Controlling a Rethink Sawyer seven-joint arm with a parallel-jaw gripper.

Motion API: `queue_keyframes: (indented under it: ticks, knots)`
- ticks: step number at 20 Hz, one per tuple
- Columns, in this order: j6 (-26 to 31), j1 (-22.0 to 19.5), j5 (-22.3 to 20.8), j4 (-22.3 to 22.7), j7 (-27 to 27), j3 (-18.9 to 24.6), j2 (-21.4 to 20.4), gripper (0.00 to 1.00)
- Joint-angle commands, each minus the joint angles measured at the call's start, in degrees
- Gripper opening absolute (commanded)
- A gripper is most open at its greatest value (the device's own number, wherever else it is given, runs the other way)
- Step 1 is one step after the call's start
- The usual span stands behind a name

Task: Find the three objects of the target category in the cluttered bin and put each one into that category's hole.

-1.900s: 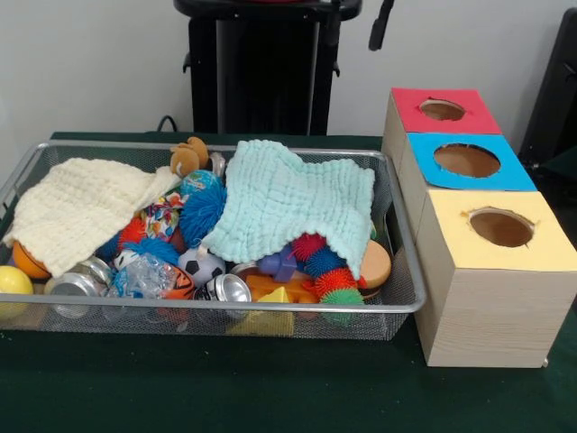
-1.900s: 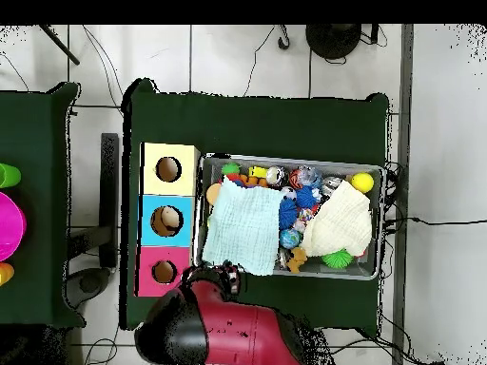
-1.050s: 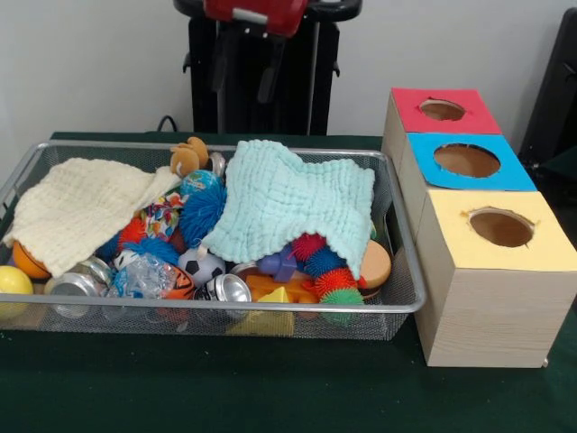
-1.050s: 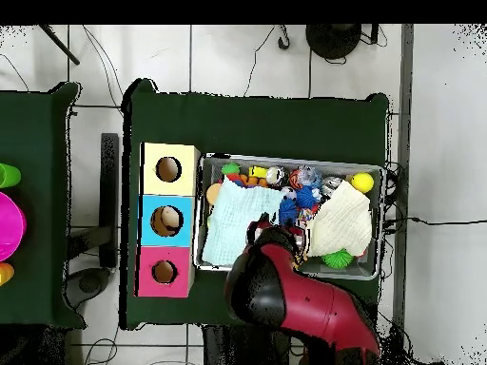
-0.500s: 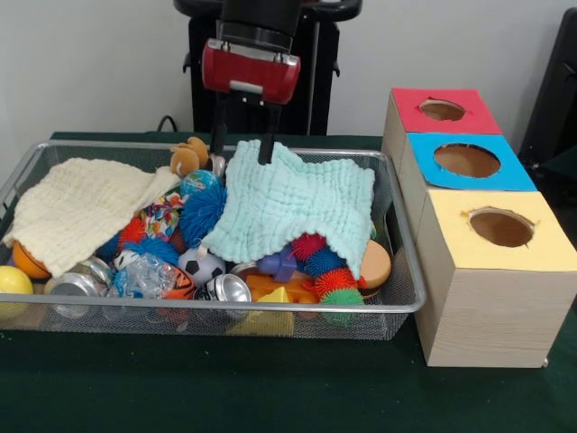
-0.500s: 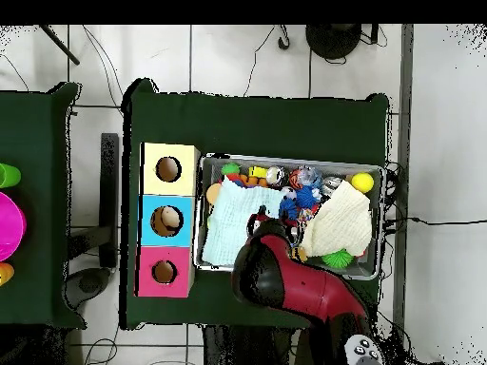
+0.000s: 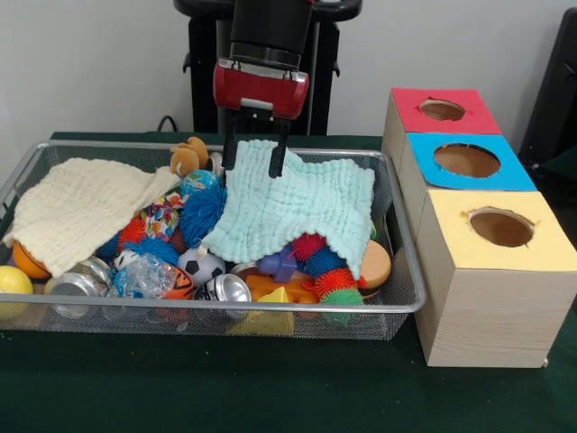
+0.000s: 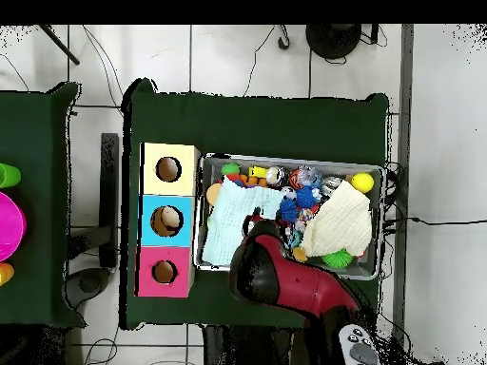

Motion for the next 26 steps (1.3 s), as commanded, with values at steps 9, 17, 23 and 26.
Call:
queue_keyframes:
  ticks: [9, 17, 23, 26]
  knots:
    - [-4.62, -2.21, -1.74, -7.59, 7.88, -0.01, 4.13, 1.00]
    - [-5.31, -8.74, -6.65, -9.90, 6.80, 4.18, 6.80, 1.00]
    - [-7.75, -14.03, -10.40, -12.63, 7.37, 7.52, 13.24, 1.00]
    - [-8.04, -15.07, -11.41, -12.70, 7.63, 7.23, 14.20, 1.00]
